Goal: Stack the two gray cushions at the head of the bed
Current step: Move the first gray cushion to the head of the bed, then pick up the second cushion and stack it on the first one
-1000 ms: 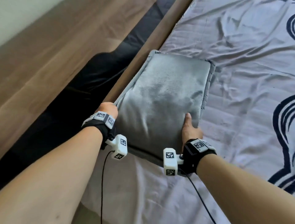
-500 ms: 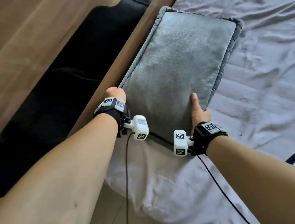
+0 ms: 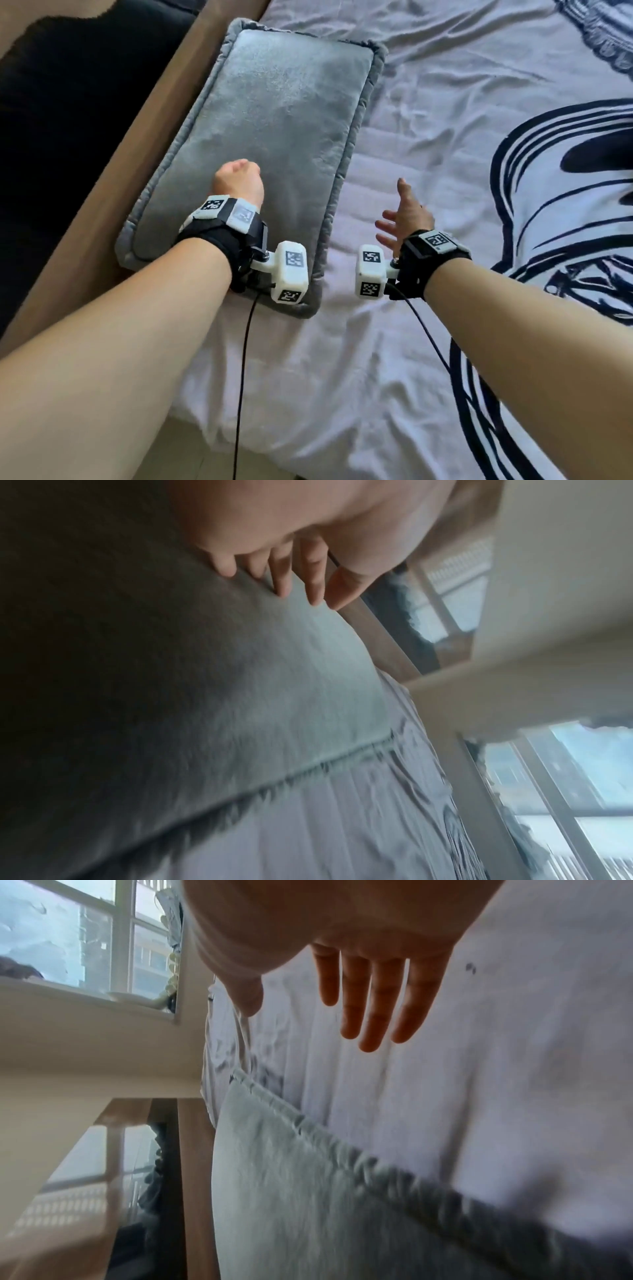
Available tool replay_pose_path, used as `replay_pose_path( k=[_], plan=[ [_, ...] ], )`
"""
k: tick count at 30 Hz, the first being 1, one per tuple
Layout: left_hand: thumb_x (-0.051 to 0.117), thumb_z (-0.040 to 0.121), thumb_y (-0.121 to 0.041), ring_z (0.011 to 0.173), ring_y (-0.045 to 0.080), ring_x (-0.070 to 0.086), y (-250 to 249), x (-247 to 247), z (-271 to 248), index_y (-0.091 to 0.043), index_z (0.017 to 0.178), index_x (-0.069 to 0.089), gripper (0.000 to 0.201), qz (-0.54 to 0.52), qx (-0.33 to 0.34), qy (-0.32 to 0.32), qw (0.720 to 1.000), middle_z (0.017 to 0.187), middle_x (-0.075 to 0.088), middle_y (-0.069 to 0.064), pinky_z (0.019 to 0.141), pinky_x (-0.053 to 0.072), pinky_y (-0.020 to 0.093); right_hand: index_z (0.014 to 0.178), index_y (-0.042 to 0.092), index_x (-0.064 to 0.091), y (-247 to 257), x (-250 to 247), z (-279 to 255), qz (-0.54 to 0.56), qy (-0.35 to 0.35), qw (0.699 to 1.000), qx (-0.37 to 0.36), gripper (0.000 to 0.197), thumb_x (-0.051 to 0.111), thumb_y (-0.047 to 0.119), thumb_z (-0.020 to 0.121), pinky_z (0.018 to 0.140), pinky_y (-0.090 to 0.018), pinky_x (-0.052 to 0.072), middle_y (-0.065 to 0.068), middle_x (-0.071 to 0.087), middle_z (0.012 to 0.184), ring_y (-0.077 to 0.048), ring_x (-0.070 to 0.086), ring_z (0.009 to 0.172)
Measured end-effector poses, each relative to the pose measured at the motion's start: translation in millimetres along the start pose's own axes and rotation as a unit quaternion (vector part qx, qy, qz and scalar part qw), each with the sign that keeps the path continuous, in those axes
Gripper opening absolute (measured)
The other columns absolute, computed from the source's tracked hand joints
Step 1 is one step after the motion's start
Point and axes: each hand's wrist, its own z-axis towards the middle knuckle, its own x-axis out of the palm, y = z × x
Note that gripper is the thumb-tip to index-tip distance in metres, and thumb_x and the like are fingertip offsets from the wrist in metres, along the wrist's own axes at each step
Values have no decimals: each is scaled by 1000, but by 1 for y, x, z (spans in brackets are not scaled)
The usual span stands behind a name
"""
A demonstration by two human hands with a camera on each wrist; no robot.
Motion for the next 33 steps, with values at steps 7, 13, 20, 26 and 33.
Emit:
replay_pose_path(
  k=[7,13,20,26,33],
  plan=[
    [54,87,-20,77,16,55,-40,107,-88,-18,91,64,11,-81,-31,127,988,57,63,-9,53,39,17,150,9,45,29,-144,9,49,-23,999,-7,78,56,64,95,82,-41,58,-14,66,125,-27,69,100],
    [43,96,-26,73,10,62,-68,174,-177,-23,82,54,18,-165,-87,222,957,84,64,-7,69,39,23,121,11,50,53,-264,8,128,-56,990,2,59,58,63,94,85,-44,56,-11,66,107,-29,67,101],
    [46,95,-22,86,19,65,-96,255,-294,-18,90,60,15,-155,-83,257,950,97,67,1,82,47,28,124,14,53,73,-411,-6,167,-86,982,-13,60,53,65,94,78,-40,52,-8,66,101,-25,66,87],
    [51,91,-23,73,15,65,-97,324,-369,-19,93,57,7,-175,-89,267,943,86,67,-2,66,47,25,119,13,58,78,-523,-18,154,-103,983,-12,58,57,65,92,69,-34,53,-9,68,114,-26,70,99],
    [56,88,-29,78,17,66,-92,386,-413,-19,90,58,10,-172,-101,314,928,90,68,0,68,48,29,127,11,59,70,-605,-11,164,-142,976,-24,62,61,62,92,74,-36,57,-11,71,115,-28,72,100]
  ],
)
